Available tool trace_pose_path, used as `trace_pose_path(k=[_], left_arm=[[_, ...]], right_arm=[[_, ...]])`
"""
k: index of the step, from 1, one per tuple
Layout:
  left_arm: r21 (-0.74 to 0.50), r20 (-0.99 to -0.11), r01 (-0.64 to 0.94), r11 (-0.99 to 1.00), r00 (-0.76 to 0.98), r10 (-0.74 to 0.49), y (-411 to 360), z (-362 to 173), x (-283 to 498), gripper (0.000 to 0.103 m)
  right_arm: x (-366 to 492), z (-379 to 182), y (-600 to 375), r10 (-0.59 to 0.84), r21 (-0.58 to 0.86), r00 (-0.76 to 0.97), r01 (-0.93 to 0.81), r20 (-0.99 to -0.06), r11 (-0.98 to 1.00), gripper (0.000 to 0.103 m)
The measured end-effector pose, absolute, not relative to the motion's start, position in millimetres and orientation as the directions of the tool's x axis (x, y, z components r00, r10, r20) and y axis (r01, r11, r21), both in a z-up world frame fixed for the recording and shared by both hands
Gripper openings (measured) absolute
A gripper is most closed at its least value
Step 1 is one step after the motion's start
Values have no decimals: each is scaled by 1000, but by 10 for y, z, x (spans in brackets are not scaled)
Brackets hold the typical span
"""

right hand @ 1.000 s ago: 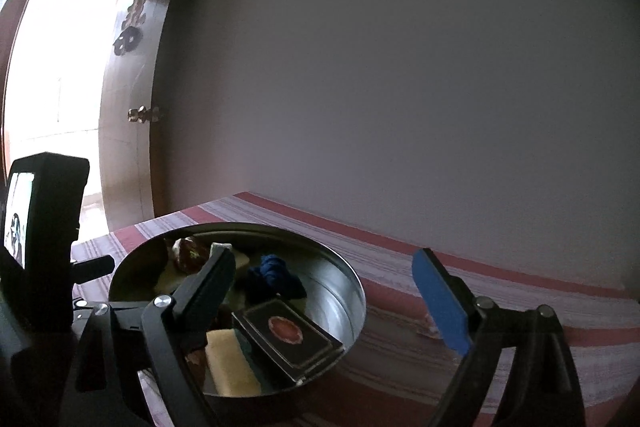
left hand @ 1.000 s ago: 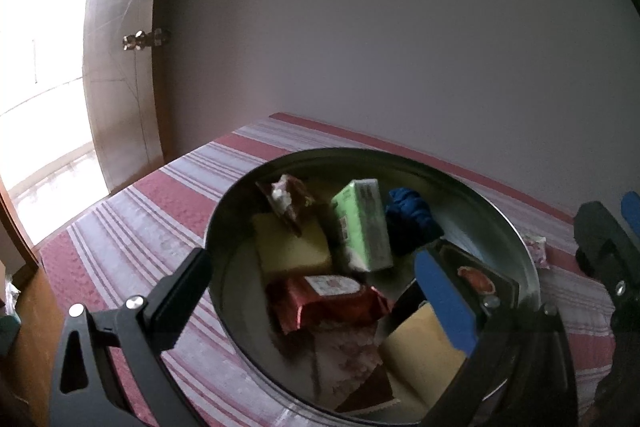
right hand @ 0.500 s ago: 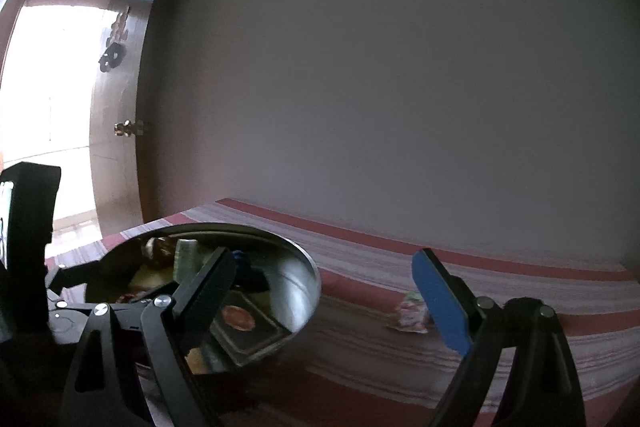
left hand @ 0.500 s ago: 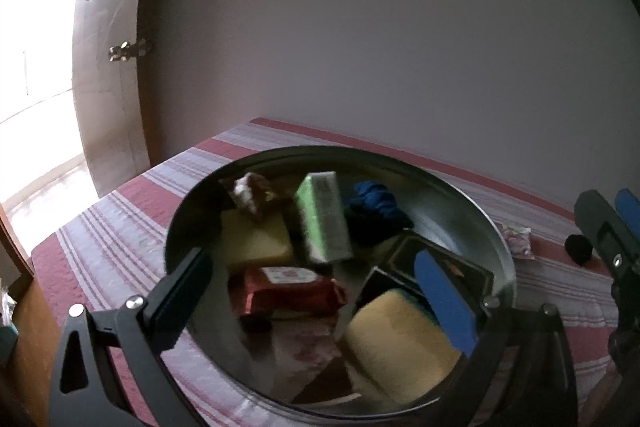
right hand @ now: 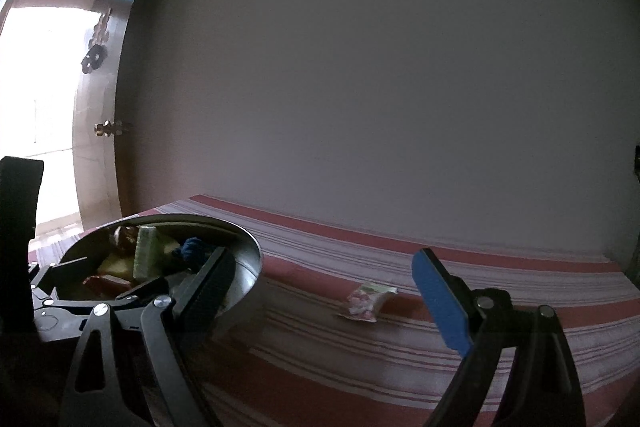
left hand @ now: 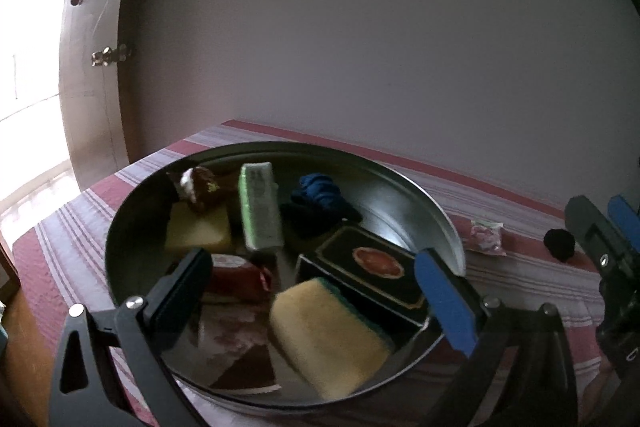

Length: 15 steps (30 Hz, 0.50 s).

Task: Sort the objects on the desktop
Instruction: 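Withdraw both tools from the pan toward the black pouch and white-pink packet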

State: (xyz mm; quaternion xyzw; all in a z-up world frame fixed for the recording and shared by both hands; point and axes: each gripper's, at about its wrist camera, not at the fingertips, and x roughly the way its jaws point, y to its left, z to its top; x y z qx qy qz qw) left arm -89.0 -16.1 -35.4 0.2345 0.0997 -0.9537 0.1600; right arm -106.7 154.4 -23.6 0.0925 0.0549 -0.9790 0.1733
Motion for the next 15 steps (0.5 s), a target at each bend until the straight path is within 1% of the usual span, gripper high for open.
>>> trace_pose_path(k=[6,15], left_arm=[[-97,-474,338,-936,-843,-255,-29,-335,-901,102],[-87,-435,272,-958,-876,-209,270,-287,-944,102]], right_arm=[[-1062,-272,1708,-301,-75,-931,322,-206,-944,92],[-1085,-290,2091,-225,-99,-952,249,-210,-963,92]])
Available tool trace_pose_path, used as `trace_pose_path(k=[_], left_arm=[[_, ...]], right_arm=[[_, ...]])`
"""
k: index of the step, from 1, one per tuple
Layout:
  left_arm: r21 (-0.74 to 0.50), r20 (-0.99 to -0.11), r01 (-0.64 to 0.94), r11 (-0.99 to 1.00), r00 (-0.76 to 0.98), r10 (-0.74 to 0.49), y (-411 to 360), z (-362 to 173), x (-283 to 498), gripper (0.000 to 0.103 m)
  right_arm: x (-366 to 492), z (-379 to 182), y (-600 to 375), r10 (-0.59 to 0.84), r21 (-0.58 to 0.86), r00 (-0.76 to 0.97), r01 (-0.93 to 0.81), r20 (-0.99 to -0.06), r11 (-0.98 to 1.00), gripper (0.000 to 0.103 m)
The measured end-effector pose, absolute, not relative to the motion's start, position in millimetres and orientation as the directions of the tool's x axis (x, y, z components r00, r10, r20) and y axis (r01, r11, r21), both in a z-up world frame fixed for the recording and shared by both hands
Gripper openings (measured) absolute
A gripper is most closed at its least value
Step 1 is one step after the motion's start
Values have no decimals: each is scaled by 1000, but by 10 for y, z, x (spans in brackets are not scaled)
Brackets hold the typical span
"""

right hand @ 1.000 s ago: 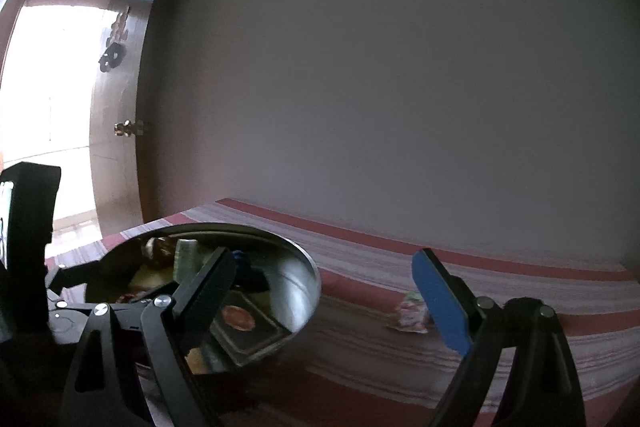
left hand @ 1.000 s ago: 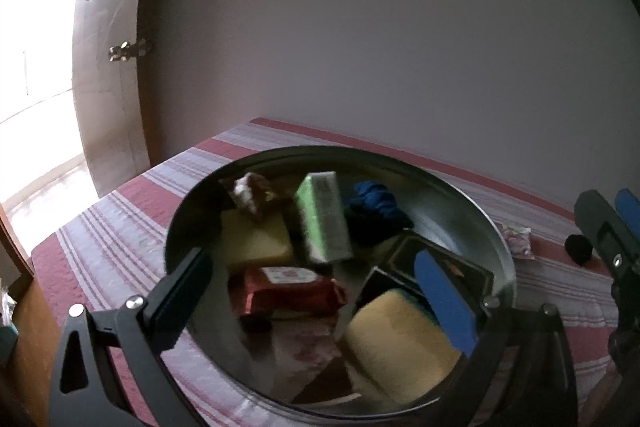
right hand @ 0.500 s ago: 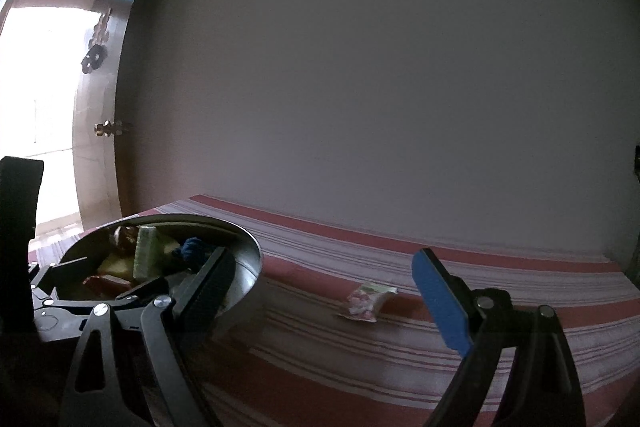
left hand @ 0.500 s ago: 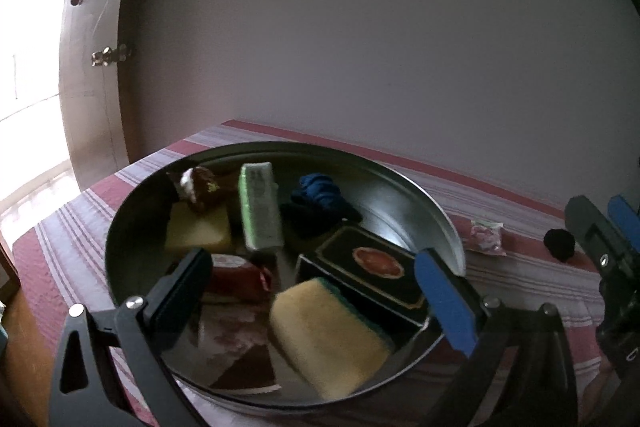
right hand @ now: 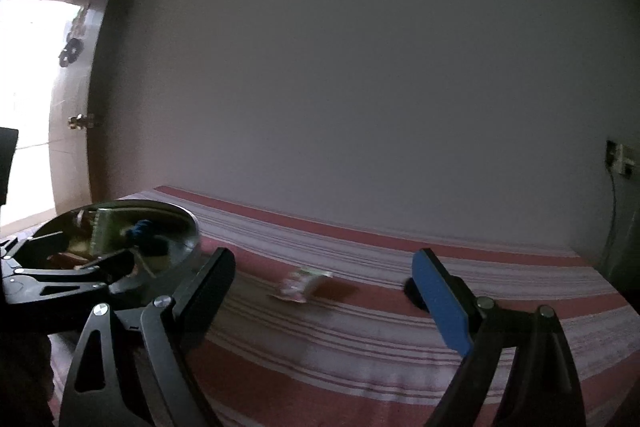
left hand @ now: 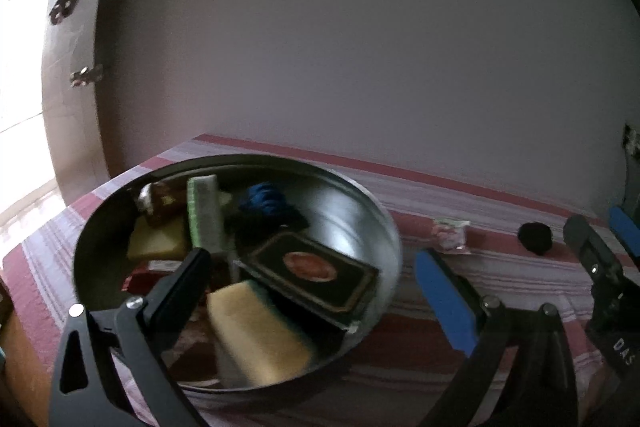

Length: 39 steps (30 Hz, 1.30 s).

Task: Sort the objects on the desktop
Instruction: 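Withdraw both tools from the pan toward the black pouch and white-pink packet, then grasp the black pouch with the right tool while the left tool grasps the white-pink packet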

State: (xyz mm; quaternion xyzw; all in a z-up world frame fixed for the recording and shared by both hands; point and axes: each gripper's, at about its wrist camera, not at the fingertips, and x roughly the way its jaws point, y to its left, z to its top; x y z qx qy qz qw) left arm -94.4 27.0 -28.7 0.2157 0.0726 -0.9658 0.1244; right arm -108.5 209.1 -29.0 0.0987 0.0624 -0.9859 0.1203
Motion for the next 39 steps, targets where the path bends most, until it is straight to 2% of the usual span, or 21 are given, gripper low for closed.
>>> trace_pose_path(k=[7,18,28,34,39], left_arm=[[-39,-405,199,-979,-899,-167,610,-268,-1008,102],[30,-389,93,-995,-916,-97,1043,-246,-1149,102],[84,-430,16,-996,-901,-51,1318,-284,-1319,102],[120,-475,-56,-991,-880,-8,1568,-341,-1552,102],[117,-533,-74,-990,-846,1,1700,-402,-1856,102]], right_arm=[[-1115,-305,2405,-144,-128,-968,173,-206,-977,92],[-1254,-325,2956,-33,-84,-968,56,-250,-995,92],[-1561,-376,3404,28,-12,-934,-25,-357,-1000,92],[-1734,-404,3543,-12,62,-908,-15,-419,-998,92],[-2031,-447,3555,-50,44,-875,33,-481,-998,92]])
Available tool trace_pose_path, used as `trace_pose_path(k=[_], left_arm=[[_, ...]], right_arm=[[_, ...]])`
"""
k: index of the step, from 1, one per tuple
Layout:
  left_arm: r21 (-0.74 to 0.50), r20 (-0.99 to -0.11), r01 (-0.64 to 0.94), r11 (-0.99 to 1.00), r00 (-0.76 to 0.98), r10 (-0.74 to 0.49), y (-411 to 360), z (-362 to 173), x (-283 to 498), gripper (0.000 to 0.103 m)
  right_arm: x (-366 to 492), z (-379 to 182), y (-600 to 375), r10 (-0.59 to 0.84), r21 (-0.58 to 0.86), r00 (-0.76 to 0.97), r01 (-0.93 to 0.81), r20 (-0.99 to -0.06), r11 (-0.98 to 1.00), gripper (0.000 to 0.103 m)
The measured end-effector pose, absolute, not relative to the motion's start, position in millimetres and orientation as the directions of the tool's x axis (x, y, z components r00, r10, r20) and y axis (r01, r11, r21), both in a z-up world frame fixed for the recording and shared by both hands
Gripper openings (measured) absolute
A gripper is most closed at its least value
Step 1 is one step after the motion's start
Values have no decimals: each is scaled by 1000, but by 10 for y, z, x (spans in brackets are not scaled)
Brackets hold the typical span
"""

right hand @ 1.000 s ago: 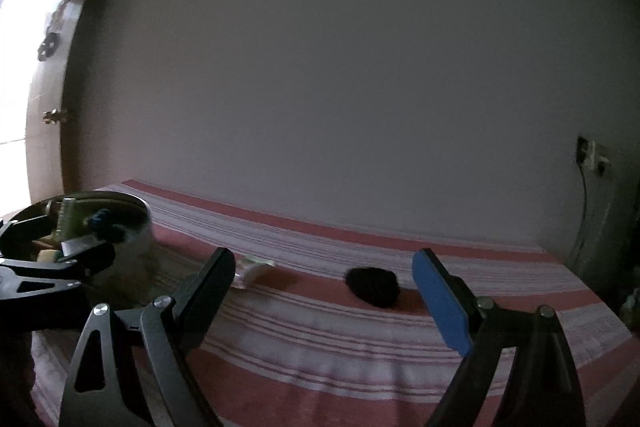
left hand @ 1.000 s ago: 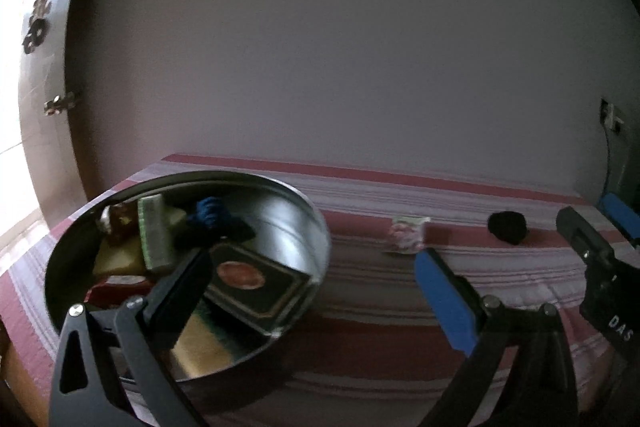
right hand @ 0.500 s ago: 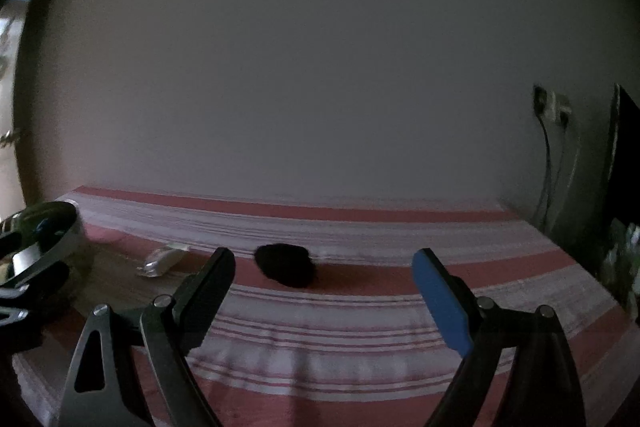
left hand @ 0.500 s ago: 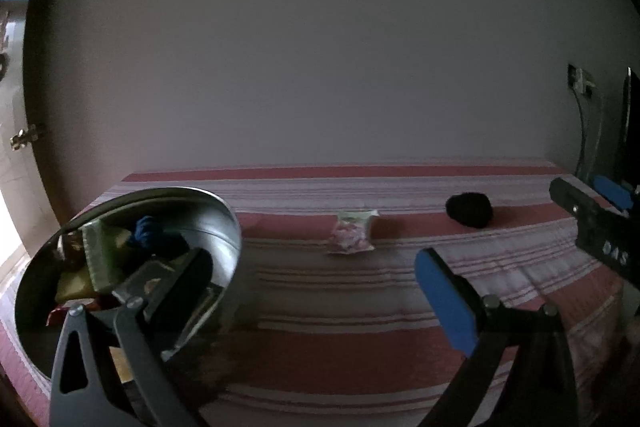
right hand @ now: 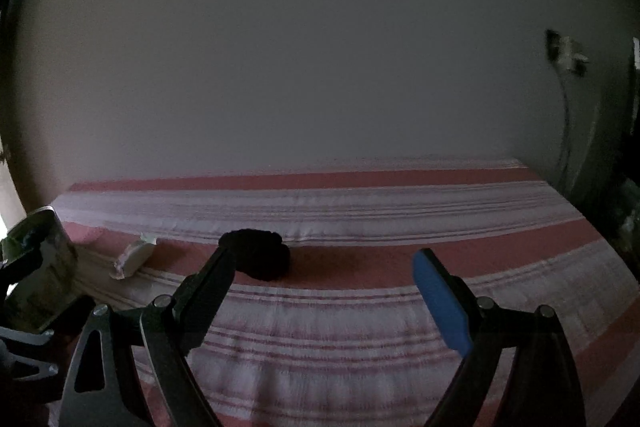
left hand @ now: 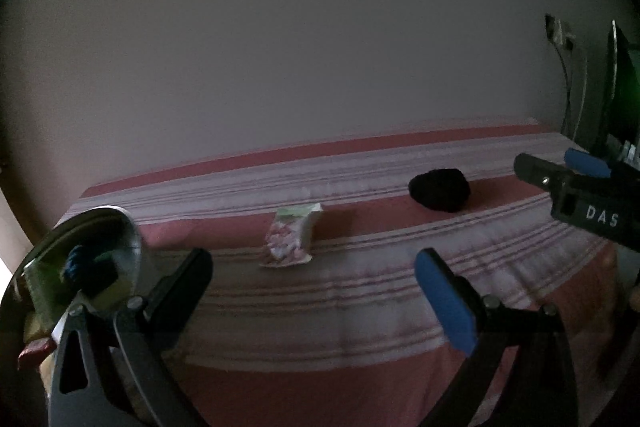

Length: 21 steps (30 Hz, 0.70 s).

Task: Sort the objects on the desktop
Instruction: 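Grasp the black pouch with the right tool while the left tool grasps the white-pink packet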

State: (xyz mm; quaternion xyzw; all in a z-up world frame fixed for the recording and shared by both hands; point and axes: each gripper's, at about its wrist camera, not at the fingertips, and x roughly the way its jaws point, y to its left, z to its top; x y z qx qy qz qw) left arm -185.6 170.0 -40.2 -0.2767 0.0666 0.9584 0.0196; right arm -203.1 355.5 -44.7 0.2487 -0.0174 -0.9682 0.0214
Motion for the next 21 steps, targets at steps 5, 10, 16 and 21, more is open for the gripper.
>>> trace_pose_path(k=[5,10,16,21], left_arm=[[86,-588,-74,-994,-809,10,1727,-468,-2185,102],[19,-685,-24,-1000,-729,4,1592,-604,-2484,102],[-120,-750,-1,-993,-655,91,1371,-747,-2621,102],[-159,-766,26,-987,-634,107,1288,-815,-2679,102]], right_arm=[[-2397,-555,3532,-125,79,-811,98,-571,-992,92],[-2772,-619,3455,-220,149,-750,162,-624,-975,92],[-3116,-746,3242,-284,155,-671,247,-685,-956,92],[-3210,-802,3100,-307,145,-602,303,-737,-942,70]])
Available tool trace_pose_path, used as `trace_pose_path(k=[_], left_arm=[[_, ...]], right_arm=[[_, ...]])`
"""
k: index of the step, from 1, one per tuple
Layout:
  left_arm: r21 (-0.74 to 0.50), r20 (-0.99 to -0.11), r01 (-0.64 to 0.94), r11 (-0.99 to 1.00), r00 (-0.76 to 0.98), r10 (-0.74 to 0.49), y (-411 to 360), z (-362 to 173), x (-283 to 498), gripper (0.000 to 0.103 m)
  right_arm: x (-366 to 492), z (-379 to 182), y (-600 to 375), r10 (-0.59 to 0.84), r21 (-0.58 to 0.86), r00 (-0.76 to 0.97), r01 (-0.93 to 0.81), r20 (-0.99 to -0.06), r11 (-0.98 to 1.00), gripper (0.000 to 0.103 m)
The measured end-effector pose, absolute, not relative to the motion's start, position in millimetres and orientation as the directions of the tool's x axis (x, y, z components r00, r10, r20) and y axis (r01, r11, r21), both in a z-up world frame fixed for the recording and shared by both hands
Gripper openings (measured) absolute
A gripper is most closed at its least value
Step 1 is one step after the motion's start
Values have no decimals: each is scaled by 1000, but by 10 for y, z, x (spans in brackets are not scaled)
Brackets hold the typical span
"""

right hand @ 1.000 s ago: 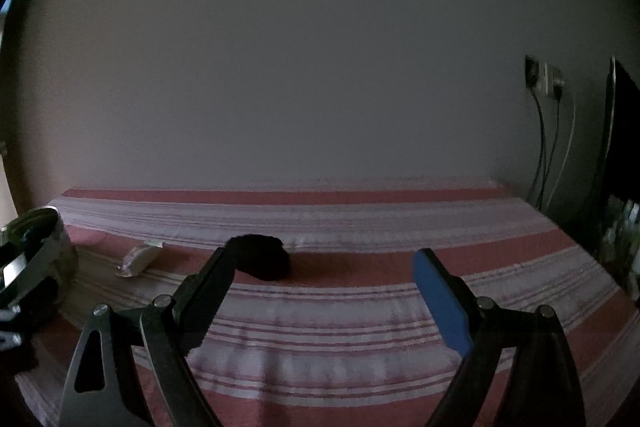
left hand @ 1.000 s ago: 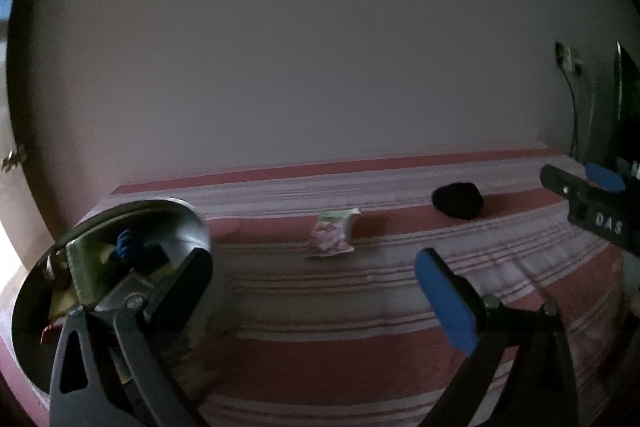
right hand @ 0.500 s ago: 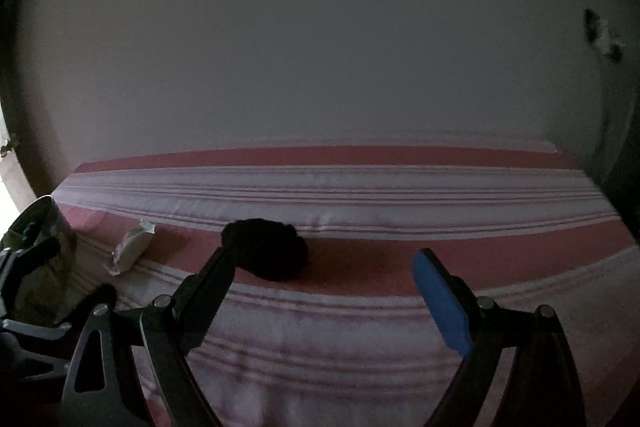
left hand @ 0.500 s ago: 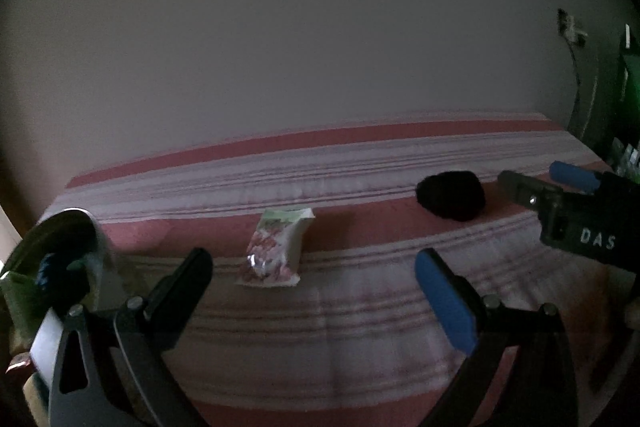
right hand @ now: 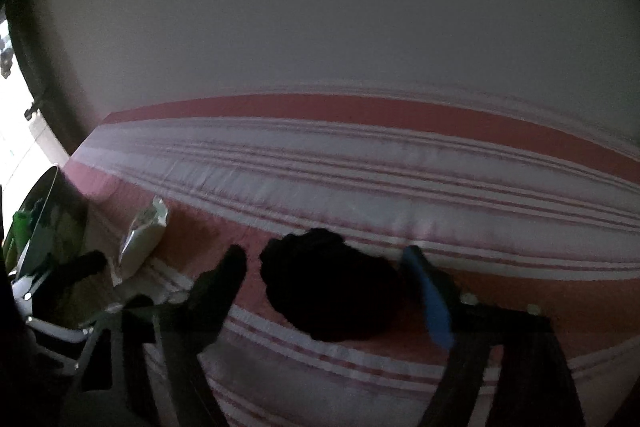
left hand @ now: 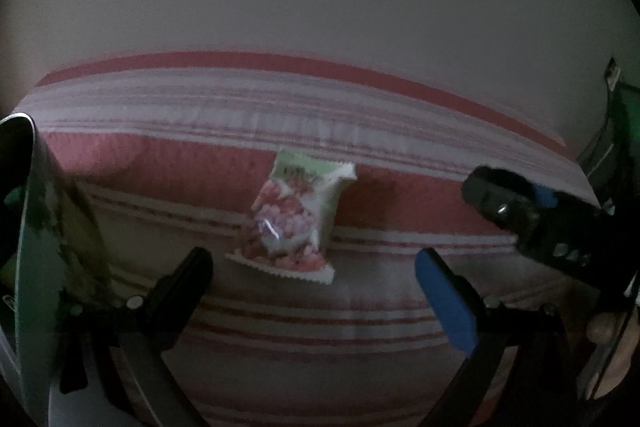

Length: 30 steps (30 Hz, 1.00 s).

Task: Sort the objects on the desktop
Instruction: 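Grasp the black pouch with the right tool while the left tool grasps the white-pink packet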

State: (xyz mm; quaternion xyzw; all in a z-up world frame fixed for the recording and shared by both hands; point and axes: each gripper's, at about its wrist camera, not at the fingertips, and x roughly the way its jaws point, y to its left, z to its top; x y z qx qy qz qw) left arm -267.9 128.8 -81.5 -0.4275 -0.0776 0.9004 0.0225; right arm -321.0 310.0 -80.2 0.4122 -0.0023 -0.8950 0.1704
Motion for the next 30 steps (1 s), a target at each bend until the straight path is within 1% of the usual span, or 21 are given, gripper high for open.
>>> trace_pose_path(k=[1,4,7,11,13,16,17,18,19,20,22,23,25,27,29,30], left_arm=[[-149,-765,22,-989,-636,100,1307,-810,-2676,102],[-125,-772,12,-992,-630,90,1354,-819,-2707,101],[-80,-748,43,-996,-663,32,1339,-751,-2704,100],[-60,-736,83,-995,-677,-12,1309,-652,-2723,100],[-20,-750,96,-995,-660,-49,1328,-663,-2801,100],[46,-781,114,-992,-616,-107,1372,-763,-2940,100],[55,-788,113,-992,-605,-112,1368,-797,-2952,96],[67,-798,107,-992,-592,-117,1385,-841,-2990,97],[52,-792,107,-993,-601,-106,1376,-821,-2990,92],[63,-793,110,-992,-597,-117,1380,-816,-3004,89],[54,-791,97,-994,-603,-102,1360,-819,-3003,84],[33,-792,90,-995,-605,-81,1355,-818,-2991,77],[-7,-792,70,-998,-609,-37,1305,-841,-2962,68],[-7,-790,53,-999,-613,-27,1266,-835,-2967,60],[-1,-784,14,-1000,-620,-8,1294,-834,-2992,41],[7,-783,-4,-1000,-622,-3,1351,-829,-2975,41]], right_arm=[[-3212,-823,3086,-293,131,-596,300,-747,-945,65],[-3175,-826,3060,-256,84,-594,301,-763,-950,64],[-3119,-825,2994,-224,32,-601,313,-767,-949,61],[-3046,-811,2969,-204,-3,-606,322,-769,-947,59],[-3040,-814,3012,-222,27,-602,315,-767,-949,59],[-3047,-789,3202,-274,113,-591,295,-759,-949,59],[-3039,-775,3246,-291,142,-589,286,-754,-948,59],[-3034,-774,3277,-300,160,-591,278,-749,-947,59],[-3030,-760,3306,-304,171,-597,269,-743,-948,59],[-3026,-743,3315,-302,171,-604,266,-737,-949,59],[-3011,-712,3300,-303,172,-618,264,-726,-949,59],[-2996,-687,3317,-307,180,-626,260,-716,-949,59],[-2993,-661,3330,-315,191,-634,258,-706,-947,59],[-3001,-654,3319,-312,192,-643,251,-700,-949,59],[-2981,-686,3328,-291,172,-655,241,-698,-955,59],[-2965,-689,3335,-281,160,-660,239,-697,-958,59]])
